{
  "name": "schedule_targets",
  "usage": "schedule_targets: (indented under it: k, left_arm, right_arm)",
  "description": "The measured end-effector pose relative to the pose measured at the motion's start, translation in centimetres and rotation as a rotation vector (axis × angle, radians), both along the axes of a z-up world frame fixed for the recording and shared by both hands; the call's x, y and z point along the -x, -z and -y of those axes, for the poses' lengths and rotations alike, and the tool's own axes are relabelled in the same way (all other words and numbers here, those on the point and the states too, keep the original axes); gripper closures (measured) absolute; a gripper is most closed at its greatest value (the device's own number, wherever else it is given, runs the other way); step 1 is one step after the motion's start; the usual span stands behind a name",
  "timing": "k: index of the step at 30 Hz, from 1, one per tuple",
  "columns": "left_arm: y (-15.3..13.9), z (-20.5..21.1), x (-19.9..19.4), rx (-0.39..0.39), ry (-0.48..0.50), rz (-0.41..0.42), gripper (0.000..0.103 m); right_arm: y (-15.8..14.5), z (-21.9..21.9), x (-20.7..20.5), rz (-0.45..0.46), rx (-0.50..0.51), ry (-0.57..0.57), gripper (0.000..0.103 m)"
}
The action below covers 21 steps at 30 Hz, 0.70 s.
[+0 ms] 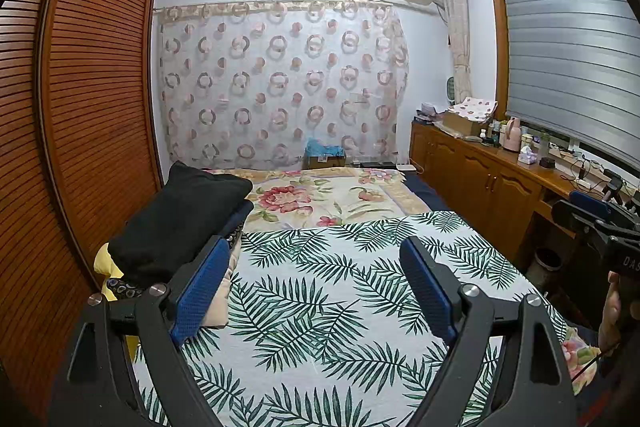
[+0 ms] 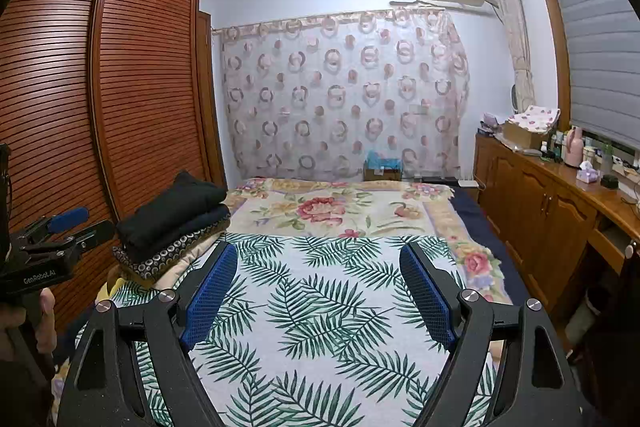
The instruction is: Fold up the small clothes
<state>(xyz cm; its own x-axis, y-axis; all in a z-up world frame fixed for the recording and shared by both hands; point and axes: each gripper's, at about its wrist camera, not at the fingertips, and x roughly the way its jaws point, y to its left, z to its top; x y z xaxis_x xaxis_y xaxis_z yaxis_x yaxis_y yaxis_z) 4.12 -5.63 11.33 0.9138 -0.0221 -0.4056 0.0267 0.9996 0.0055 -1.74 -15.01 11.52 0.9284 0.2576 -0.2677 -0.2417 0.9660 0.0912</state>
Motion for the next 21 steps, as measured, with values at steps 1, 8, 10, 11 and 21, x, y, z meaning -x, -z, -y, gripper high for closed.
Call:
schedule_targets:
  k: [1, 8, 10, 11, 21]
  left_arm:
    - [0.0, 0.03, -0.01, 0.0, -0.001, 0.0, 0.015]
    - [0.03, -0.16, -0.03, 0.001, -0.001, 0.0, 0.015]
    - [0.07, 0.01, 0.0, 0.001, 0.0, 0.0, 0.015]
    - [0.07, 0.02, 0.0, 0.001, 0.0, 0.001, 0.015]
    - [0.08, -0.21, 0.05, 0.001, -0.002, 0.004, 0.015]
  right_arm:
    - [-0.05, 0.0, -0.03, 0.0, 0.0, 0.001, 0.018]
    - [-0.06, 0.08, -0.03, 0.0, 0.001, 0.001, 0.018]
    - [-0.08, 0.17, -0.09, 0.0, 0.0, 0.001, 0.018]
    - [-0.06, 0.17, -0.06, -0.001, 0.0, 0.0, 0.018]
    - [-0.03, 0.26, -0.05, 0.002, 0.003, 0.0, 0.018]
